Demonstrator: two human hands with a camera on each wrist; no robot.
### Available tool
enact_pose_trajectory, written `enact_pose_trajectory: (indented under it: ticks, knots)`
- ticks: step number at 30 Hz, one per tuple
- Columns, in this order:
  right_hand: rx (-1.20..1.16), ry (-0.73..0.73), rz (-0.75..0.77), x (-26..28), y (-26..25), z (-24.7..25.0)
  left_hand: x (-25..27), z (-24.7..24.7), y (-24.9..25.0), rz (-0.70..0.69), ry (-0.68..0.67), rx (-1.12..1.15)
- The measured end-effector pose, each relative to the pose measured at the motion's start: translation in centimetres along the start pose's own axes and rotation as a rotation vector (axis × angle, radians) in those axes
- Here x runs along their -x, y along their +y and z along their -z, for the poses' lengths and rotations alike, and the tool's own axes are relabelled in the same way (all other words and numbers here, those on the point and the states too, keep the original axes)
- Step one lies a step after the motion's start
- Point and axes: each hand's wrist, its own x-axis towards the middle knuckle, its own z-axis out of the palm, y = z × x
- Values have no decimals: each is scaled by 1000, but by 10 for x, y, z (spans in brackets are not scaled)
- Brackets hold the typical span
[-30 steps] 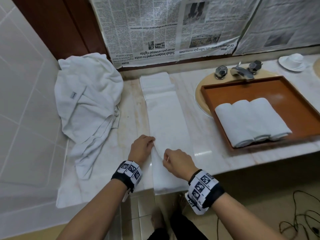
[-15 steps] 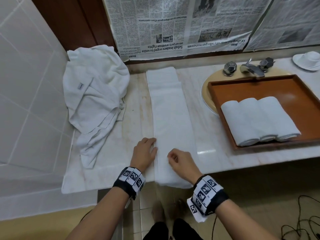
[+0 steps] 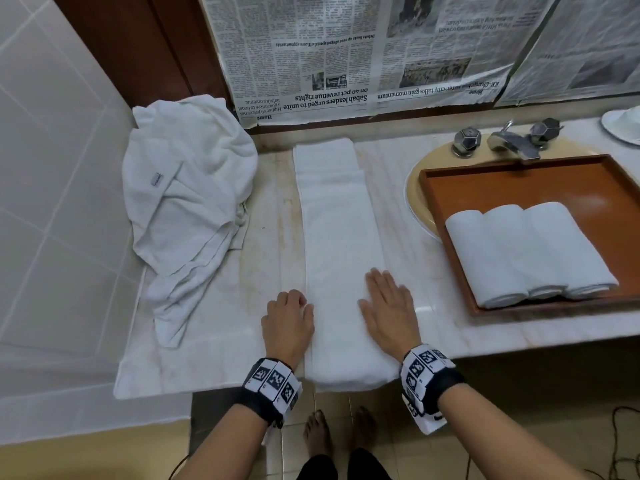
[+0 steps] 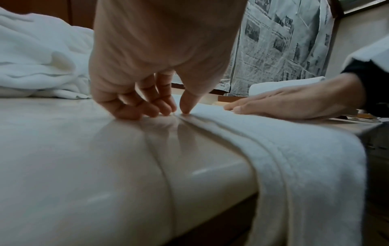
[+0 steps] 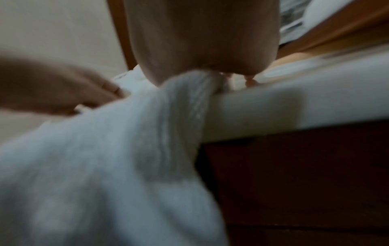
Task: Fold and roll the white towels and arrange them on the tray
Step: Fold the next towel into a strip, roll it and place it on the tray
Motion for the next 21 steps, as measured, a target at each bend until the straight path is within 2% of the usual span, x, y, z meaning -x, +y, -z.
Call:
enact_pose_trajectory:
  ticks: [2,4,6,8,12,16,18,21]
  knots:
    - [-19,39,-50,-3,2,5,-5,2,-2,13,31,-44]
    - [-3,19,29,-8,-10,6,-14,-1,7,-43,14,-28]
    - [33,-32,140,-16,-26,-2,-18,-11,22,-157,-77,-67]
    - [84,-69,175,-22,-33,-11,-19,-23,31,-205,-178,-142]
    - [128,-84,120,-26,-8,-9,-25,-21,7,-137,-214,-248]
    - [54,-70,-11,-21,29,7,-18,-5,-20,-29,-189,-223]
    - [-3,-37,-52,-14,30,15,-8,-1,-19,3,-162,-161]
    - [-11,32,30,0,6,12,11,-11,-6,-132,-166,-143]
